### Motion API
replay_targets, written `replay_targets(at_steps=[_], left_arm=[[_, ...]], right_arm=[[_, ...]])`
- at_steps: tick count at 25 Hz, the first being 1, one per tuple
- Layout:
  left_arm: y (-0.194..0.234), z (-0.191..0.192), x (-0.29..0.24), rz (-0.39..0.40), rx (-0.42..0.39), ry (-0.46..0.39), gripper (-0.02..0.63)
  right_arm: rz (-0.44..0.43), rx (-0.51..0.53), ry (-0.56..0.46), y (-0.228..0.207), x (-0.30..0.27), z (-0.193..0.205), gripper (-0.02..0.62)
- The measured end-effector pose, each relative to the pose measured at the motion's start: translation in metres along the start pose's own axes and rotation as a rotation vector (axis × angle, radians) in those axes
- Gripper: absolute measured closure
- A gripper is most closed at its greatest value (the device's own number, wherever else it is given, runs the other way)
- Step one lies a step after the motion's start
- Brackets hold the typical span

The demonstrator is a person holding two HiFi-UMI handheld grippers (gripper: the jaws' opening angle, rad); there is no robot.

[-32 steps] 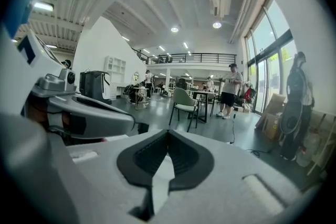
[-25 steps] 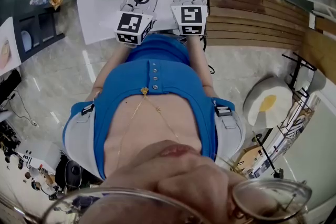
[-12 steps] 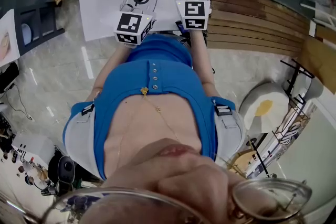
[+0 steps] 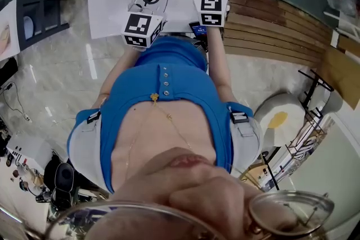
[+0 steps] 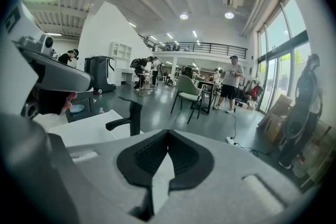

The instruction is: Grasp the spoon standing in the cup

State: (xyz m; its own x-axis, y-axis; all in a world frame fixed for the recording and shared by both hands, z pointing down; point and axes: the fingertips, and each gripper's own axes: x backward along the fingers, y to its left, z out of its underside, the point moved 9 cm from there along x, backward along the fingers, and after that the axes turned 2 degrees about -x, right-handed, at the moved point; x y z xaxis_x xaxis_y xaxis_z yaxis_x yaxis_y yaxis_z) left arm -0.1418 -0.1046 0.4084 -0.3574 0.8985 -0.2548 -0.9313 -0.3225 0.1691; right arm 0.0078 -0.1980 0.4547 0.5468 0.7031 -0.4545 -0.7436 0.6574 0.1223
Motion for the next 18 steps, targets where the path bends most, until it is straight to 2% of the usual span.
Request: replay_targets(at_steps=[18], left_arm=[[0.012, 0.002, 0.01, -0.05, 0.011, 0.004, 0.606]], right_arm=[[-0.012, 0.014, 0.073, -0.011, -0.032, 0.017, 0.594]])
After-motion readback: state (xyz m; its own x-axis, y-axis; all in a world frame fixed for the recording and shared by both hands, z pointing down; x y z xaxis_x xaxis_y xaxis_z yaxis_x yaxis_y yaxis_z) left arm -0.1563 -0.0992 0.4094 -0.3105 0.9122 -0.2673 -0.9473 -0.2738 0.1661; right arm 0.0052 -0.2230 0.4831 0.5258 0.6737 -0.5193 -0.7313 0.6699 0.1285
